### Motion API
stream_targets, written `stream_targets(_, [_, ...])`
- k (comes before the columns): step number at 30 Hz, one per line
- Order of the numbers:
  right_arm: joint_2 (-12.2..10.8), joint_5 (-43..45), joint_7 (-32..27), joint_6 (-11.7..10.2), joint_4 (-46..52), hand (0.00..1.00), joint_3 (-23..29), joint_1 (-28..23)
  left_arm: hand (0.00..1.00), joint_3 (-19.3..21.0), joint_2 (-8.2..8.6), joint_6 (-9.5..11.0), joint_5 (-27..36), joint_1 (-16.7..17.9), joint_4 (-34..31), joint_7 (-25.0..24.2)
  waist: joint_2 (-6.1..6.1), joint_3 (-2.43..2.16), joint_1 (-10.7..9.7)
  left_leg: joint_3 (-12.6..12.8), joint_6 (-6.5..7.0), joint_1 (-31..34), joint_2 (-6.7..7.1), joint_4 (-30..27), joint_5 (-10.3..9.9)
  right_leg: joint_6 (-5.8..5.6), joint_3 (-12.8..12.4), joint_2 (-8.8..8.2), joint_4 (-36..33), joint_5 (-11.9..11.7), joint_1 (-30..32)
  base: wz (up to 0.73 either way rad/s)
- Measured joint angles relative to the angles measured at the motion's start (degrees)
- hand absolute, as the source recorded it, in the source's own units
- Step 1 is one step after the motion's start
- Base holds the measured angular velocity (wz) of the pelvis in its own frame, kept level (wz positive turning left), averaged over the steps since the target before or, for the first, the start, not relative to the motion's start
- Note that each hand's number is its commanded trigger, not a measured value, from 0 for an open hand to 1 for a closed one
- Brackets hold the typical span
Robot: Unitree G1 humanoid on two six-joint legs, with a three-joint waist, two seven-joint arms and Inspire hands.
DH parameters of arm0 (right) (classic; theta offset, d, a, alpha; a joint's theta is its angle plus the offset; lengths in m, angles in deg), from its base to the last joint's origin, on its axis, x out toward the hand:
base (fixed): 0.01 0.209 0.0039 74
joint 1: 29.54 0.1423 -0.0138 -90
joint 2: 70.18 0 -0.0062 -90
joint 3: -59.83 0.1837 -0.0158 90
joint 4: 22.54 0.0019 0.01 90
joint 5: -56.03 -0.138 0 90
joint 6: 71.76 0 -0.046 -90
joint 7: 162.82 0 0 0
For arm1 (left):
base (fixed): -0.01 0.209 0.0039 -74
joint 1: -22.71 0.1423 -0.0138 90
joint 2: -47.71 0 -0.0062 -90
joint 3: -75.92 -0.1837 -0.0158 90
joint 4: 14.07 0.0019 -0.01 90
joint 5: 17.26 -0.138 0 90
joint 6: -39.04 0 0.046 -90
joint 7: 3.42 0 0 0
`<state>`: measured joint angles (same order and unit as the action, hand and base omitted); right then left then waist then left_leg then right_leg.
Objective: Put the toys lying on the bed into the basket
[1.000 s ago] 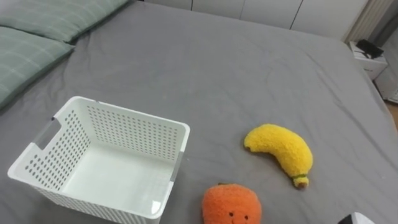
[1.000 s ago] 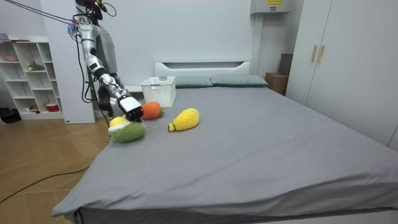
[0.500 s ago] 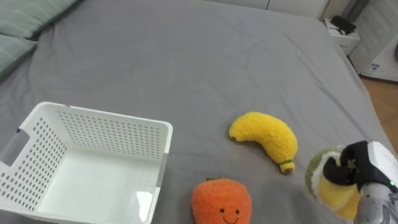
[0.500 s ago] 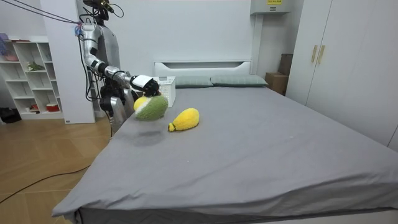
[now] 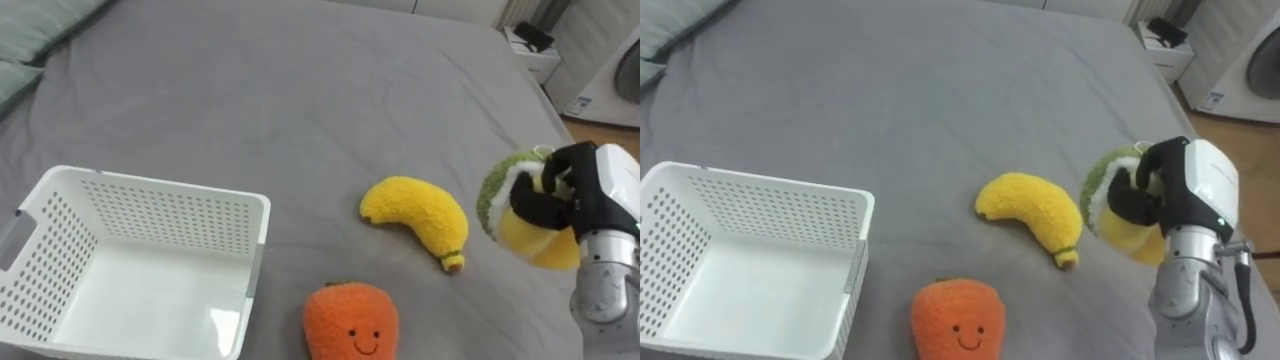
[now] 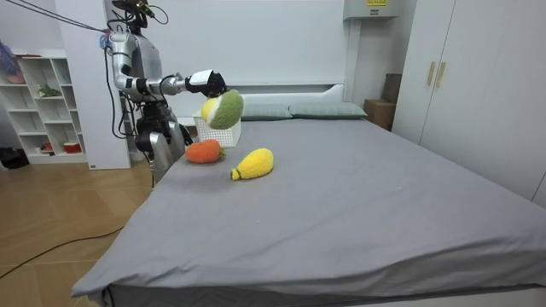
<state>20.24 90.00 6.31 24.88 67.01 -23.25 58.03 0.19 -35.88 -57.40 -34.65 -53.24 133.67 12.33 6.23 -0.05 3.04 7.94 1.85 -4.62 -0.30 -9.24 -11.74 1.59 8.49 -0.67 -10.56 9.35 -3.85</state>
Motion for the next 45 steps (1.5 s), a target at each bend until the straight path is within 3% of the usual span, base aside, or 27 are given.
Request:
stream_targets(3, [0.0,0.0,0.8,0.4,2.0,1.0,-1.7,0.1,0.0,-1.1,0.06,0.0,0.0,-0.1,-0.5,0.0,0.21,-0.2,0.8,0.0,0.03,0.0,0.0,0.0,0.0,0.0,0.0,0.0,-0.1,0.0,0.0,0.0])
stream_targets(9, [0.0,-1.1,2.8,0.5,5.1,1.0,-2.5,1.3,0.0,-1.5,0.1,0.0,-0.2,-0.3,-0.3,0.0,-0.17,-0.02,2.0,-0.3,0.05,0.0,0.03,-0.1,0.0,0.0,0.4,-0.07,-0.1,0.0,-0.1,0.01])
stream_targets(12, [0.0,-2.0,5.3,1.0,7.9,1.0,-4.7,2.3,0.0,-2.3,0.26,0.0,-0.3,-0.1,-0.4,0.1,-0.04,-0.04,2.1,-0.3,0.08,0.1,0.04,-0.1,0.1,0.0,0.6,-0.1,-0.1,0.0,0.0,0.0])
stream_targets(13, [0.0,-2.0,6.7,1.0,8.9,1.0,-5.9,3.0,0.0,-2.3,0.32,0.0,-0.3,-0.1,-0.4,0.1,-0.37,0.16,2.1,-0.3,0.08,0.2,0.04,-0.1,0.1,0.0,0.7,-0.11,-0.1,0.0,0.0,0.0])
stream_targets(16, [0.0,-2.2,9.4,1.0,9.5,1.0,-8.5,4.8,0.0,-2.6,0.31,0.0,-0.3,-1.1,0.0,0.1,-0.21,0.05,2.4,-0.5,0.11,0.3,0.07,-0.2,0.1,0.0,1.0,-0.18,-0.1,0.0,0.0,0.04])
stream_targets(22, [-0.2,-3.2,12.0,0.9,10.1,1.0,-10.4,6.2,0.0,-3.4,0.28,0.3,-0.3,-2.6,0.5,-0.7,-0.07,-0.03,5.1,-1.5,0.17,0.9,0.19,-0.4,0.1,-0.01,1.8,-0.17,0.0,0.0,0.0,0.08])
stream_targets(29, [-0.4,-4.1,13.0,0.9,10.4,1.0,-14.3,8.4,0.0,-4.5,0.28,0.2,-0.6,-2.9,1.4,-1.6,-0.18,0.06,6.9,-2.3,0.21,1.3,0.31,-0.4,0.3,-0.01,2.8,-0.33,0.0,0.0,0.1,0.07])
stream_targets(32, [-0.7,-4.2,13.7,1.0,11.5,1.0,-16.9,8.5,0.0,-5.5,0.19,0.2,-1.1,-3.3,1.4,-1.7,0.16,-0.12,7.6,-3.2,0.23,1.9,0.52,-0.4,0.5,-0.01,3.8,-0.31,0.5,0.0,0.1,0.16])
stream_targets(40, [-5.6,-5.8,17.1,1.1,12.4,1.0,-24.5,10.6,0.0,-7.8,0.43,-0.1,-1.0,-6.3,0.8,-2.7,0.97,0.15,10.4,-4.8,0.23,2.6,0.81,-0.3,0.7,-0.04,4.6,-0.4,1.0,0.0,0.1,0.08])
stream_targets(45, [-6.1,-5.7,19.9,2.1,12.4,1.0,-28.8,11.2,0.0,-8.8,0.6,0.0,-1.0,-7.1,0.6,-2.6,1.04,0.18,11.6,-5.5,0.46,3.1,1.09,-0.4,0.9,-0.18,5.8,-0.8,1.0,-0.1,0.1,0.08])
